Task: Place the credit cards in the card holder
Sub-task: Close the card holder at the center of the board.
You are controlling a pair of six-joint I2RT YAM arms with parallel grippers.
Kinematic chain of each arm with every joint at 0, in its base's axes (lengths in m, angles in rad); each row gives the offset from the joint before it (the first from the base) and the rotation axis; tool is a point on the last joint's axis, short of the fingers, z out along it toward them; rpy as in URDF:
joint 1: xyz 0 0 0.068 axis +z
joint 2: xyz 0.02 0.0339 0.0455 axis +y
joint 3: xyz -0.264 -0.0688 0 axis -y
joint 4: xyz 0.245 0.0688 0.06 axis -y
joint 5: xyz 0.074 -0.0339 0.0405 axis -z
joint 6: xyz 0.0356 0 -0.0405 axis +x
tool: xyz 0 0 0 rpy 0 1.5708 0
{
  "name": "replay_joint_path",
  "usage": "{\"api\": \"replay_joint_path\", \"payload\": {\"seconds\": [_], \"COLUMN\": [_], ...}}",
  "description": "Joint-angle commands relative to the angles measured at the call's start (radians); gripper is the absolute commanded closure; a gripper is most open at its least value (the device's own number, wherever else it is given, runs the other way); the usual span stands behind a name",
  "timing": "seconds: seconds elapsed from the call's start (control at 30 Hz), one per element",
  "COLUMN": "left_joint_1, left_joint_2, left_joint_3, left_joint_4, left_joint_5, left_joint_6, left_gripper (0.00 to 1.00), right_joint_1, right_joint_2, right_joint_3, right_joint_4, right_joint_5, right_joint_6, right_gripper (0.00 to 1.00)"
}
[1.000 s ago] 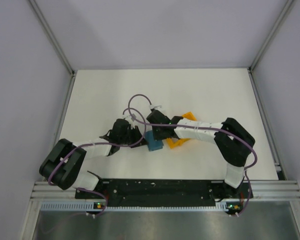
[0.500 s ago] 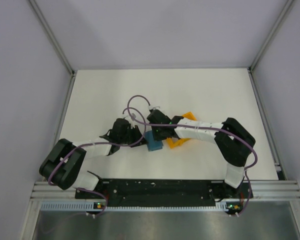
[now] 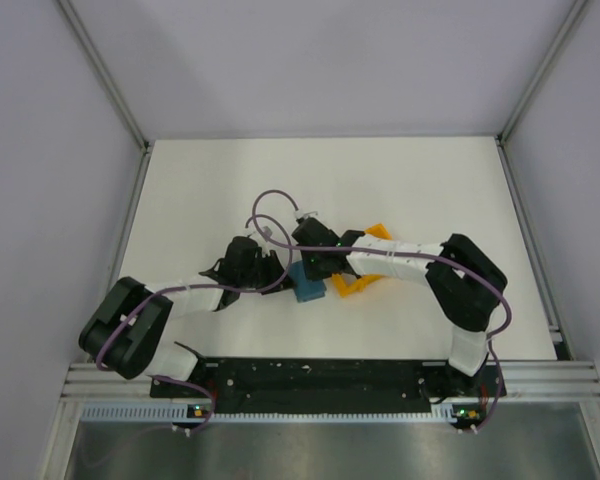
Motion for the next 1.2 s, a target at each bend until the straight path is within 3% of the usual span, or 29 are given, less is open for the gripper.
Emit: {"api": "replay_joint_path", "payload": {"seconds": [0.0,0.33,0.63,1.17], "left_joint_1": [-0.004,-0.002,-0.002,-0.002], "left_joint_2": [0.017,0.031,0.007,0.019], "left_joint_3": [0.026,0.029,0.049,0.057], "left_joint_4": [0.035,0.036,-0.025,-0.036], "left_joint_5": [0.018,0.021,-0.024,-0.019], "left_joint_6": [0.019,0.019,0.03,0.035], "left_gripper": [0.88,0.88,0.89,0.89], "right_joint_1": [-0.008,-0.023,-0.049,-0.052], "right_joint_2": [0.036,0.112,-0.023,0.057], "right_joint_3": [0.05,0.094,0.088,0.119], "right_joint_4": [0.027,-0.044,-0.05,-0.033], "right_joint_5": [-0.027,-0.03,-0.025,-0.124], "right_joint_6": [0.012,0.026,0.0,-0.003], "right_gripper": [1.0,1.0,1.0,1.0]}}
